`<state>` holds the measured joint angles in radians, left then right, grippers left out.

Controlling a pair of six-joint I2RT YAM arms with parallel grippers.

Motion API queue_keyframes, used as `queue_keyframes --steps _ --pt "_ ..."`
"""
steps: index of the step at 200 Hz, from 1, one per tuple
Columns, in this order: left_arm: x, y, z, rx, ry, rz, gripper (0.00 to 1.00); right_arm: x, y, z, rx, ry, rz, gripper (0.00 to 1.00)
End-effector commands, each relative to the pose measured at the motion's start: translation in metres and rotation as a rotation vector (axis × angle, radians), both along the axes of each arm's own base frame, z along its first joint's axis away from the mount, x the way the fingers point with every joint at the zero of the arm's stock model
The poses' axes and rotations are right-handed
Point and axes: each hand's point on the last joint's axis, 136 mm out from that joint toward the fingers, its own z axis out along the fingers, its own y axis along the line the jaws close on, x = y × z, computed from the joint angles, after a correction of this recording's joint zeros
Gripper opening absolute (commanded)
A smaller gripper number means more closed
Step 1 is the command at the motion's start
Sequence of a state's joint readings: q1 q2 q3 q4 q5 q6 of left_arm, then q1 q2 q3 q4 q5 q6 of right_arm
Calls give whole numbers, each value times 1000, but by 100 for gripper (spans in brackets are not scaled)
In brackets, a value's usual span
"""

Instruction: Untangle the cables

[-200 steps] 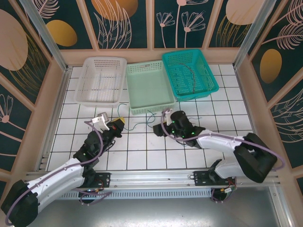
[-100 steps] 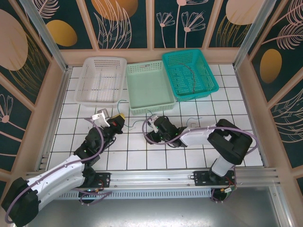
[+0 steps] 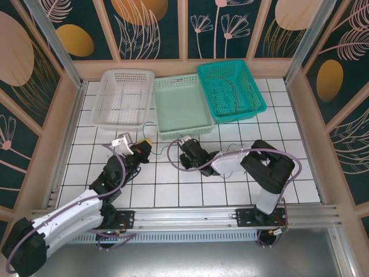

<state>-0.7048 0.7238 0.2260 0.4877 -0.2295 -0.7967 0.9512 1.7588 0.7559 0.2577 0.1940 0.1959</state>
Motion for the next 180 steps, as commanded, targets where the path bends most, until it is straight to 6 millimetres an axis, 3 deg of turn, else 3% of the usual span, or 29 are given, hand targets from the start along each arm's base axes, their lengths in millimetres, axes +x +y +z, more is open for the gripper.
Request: queue_keyframes --steps 1,14,71,114,140,164,180 --pt "2 5 15 15 -21 27 0 -4 -16 0 -16 -8 -56 4" --pt "2 7 12 39 -1 29 0 -8 -21 4 4 -11 -60 0" --pt "-6 4 -1 113 105 -15 0 -21 -47 23 105 -25 -88 0" --pt "-7 -7 6 82 97 -66 0 -21 -44 32 94 -48 -49 2" --pt "-11 -25 7 87 108 -162 0 -14 -53 26 128 -15 -106 25" --pt "-12 -36 9 75 106 -215 0 -19 -43 35 217 -11 -58 53" --pt "-14 -44 8 56 107 -256 0 -19 -41 39 237 -19 -54 60"
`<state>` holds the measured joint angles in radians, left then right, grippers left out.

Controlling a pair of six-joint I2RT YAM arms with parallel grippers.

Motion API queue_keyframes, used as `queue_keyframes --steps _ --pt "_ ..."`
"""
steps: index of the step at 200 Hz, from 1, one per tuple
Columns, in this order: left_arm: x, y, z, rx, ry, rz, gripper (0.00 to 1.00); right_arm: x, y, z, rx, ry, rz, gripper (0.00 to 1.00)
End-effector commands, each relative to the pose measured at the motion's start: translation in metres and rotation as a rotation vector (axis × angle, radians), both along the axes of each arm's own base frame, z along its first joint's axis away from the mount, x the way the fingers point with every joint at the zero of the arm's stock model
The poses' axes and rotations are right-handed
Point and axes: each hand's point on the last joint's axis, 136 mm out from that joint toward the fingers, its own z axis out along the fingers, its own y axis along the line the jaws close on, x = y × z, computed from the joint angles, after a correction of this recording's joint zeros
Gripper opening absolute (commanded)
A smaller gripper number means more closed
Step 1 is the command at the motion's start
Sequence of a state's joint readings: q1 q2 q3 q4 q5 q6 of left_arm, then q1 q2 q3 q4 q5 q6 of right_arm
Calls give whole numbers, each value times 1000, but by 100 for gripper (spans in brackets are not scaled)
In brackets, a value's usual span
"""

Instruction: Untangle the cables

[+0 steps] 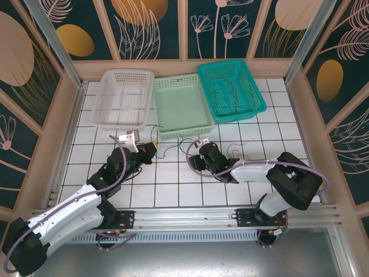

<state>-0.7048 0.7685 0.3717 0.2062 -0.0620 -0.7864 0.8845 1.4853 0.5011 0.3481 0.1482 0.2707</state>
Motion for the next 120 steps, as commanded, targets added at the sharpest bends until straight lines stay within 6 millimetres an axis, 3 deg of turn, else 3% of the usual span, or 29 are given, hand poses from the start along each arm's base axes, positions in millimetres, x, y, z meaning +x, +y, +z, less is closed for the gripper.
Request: queue_keyframes --steps 1,33,78,120 --pt "-3 -17 18 -57 -35 -91 0 -2 11 14 87 -19 30 61" --pt "-10 -33 17 -40 -8 -193 0 -4 13 17 95 -31 57 62" --pt "-14 -19 25 -57 -27 -137 0 -14 28 14 84 -37 158 65" --pt "-17 -20 27 -103 -17 -144 0 -5 43 4 54 -35 178 67"
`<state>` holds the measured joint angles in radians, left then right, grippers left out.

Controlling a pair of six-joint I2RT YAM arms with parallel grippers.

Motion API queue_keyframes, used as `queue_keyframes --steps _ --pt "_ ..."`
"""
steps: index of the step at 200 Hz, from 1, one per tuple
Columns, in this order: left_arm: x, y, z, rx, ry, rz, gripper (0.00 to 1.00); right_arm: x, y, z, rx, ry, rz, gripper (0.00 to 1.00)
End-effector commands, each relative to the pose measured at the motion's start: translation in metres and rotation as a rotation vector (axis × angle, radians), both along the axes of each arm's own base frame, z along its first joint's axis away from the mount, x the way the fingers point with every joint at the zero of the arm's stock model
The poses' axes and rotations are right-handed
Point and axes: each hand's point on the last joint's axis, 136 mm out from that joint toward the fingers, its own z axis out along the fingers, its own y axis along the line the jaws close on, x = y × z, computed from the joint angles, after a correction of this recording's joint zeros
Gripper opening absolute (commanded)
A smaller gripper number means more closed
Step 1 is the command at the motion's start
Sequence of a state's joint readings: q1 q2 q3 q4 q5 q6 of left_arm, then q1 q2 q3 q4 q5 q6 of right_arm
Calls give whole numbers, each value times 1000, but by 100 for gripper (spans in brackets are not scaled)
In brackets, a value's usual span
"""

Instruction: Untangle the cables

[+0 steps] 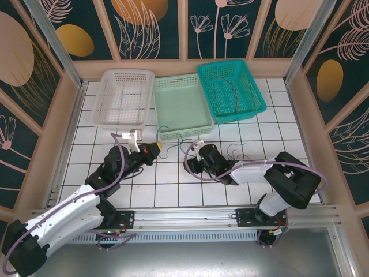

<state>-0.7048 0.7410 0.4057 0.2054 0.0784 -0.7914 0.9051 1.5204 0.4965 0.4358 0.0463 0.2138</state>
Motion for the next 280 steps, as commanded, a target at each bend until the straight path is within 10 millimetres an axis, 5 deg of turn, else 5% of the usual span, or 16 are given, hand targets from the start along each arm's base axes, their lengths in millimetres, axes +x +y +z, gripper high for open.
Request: queue_keyframes --steps 1,87,101,134,192,217,249,280 --pt "-1 -2 2 -34 6 -11 0 8 19 3 8 -27 43 67" --pt "-5 -3 -9 -49 28 -21 0 42 33 -23 -99 -42 -38 62" --pt "-5 -1 -12 -43 29 -15 0 43 32 -29 -116 -35 -41 53" --pt "-6 -1 -15 -37 39 -14 0 40 18 -29 -126 -39 -78 12" --pt "-7 3 -16 -22 37 -6 0 18 -28 -10 -119 -49 -157 0" --pt "-6 0 -17 -11 34 -20 0 22 -45 -10 -163 -42 -182 5" --pt "-4 -2 -21 3 37 -19 0 32 -53 -12 -203 -21 -222 57" --pt "-2 3 -24 9 32 8 0 41 -56 7 -171 -41 -279 69"
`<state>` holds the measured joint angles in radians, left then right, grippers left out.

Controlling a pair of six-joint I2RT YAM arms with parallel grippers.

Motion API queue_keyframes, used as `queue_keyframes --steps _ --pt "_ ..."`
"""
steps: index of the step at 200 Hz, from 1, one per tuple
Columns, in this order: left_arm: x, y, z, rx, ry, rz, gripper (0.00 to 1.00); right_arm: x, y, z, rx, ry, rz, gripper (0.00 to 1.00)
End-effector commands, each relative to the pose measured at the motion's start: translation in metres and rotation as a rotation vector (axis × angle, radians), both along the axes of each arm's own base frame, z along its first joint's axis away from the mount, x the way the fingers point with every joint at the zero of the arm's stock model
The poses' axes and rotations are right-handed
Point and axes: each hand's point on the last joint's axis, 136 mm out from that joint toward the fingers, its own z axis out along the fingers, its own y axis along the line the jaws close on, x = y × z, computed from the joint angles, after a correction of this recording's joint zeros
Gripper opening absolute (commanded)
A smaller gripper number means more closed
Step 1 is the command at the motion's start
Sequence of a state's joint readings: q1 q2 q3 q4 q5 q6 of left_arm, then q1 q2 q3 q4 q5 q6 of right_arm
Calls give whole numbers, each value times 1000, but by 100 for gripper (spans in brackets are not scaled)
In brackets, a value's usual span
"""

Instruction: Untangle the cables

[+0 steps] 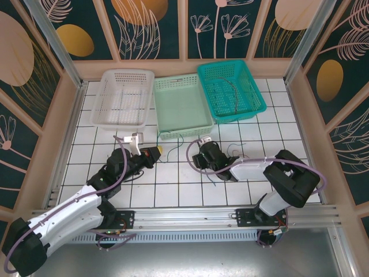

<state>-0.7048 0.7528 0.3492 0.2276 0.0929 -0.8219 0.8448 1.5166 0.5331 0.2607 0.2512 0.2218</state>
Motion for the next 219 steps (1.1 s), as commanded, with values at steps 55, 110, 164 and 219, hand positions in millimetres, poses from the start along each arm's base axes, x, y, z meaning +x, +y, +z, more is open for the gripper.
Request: queue_keyframes --steps 55,110,164,219 --pt "4 9 0 -2 -30 52 0 -13 39 58 45 -182 248 65" --pt "4 15 7 -47 -42 87 0 -19 64 61 -18 -294 442 69" --pt "4 10 7 -68 -37 67 0 0 103 50 -73 -336 556 69" --pt "2 9 7 -80 -36 58 0 15 121 45 -98 -374 566 69"
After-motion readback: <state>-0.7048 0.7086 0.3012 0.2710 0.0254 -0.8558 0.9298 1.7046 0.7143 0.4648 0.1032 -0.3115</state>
